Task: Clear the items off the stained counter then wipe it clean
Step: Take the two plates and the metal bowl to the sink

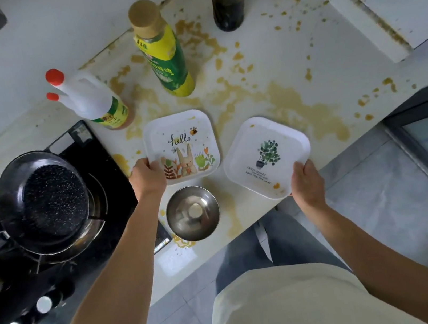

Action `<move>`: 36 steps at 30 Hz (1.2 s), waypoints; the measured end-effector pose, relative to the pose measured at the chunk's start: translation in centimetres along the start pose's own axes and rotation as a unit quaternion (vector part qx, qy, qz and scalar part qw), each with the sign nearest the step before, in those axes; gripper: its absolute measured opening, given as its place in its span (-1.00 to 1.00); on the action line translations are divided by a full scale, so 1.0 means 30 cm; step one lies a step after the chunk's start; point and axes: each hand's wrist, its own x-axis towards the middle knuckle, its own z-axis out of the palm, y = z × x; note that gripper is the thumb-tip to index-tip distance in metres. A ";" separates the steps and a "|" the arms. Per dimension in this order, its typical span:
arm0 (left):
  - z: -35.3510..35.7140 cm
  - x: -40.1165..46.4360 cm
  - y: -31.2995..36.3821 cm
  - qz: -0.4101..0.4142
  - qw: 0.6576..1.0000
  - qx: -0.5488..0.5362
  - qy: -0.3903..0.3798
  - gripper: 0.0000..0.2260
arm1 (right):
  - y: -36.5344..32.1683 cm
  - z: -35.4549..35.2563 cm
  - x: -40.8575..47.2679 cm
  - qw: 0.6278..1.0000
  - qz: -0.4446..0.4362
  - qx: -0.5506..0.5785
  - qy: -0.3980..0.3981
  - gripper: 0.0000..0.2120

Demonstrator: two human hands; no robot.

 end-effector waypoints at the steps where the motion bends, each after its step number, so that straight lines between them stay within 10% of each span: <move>1: -0.005 -0.002 0.000 0.004 1.000 0.005 0.000 -0.74 | 0.000 -0.002 0.002 1.000 -0.007 -0.001 -0.002 -0.77; 30: 0.088 -0.480 0.173 0.121 0.988 -0.088 -0.036 -0.89 | -0.123 -0.186 0.004 0.971 -0.129 0.100 -0.177 -0.34; 36: 0.103 -0.503 0.193 0.132 0.987 -0.092 -0.017 -0.82 | -0.128 -0.190 0.010 0.957 -0.137 0.125 -0.224 -0.58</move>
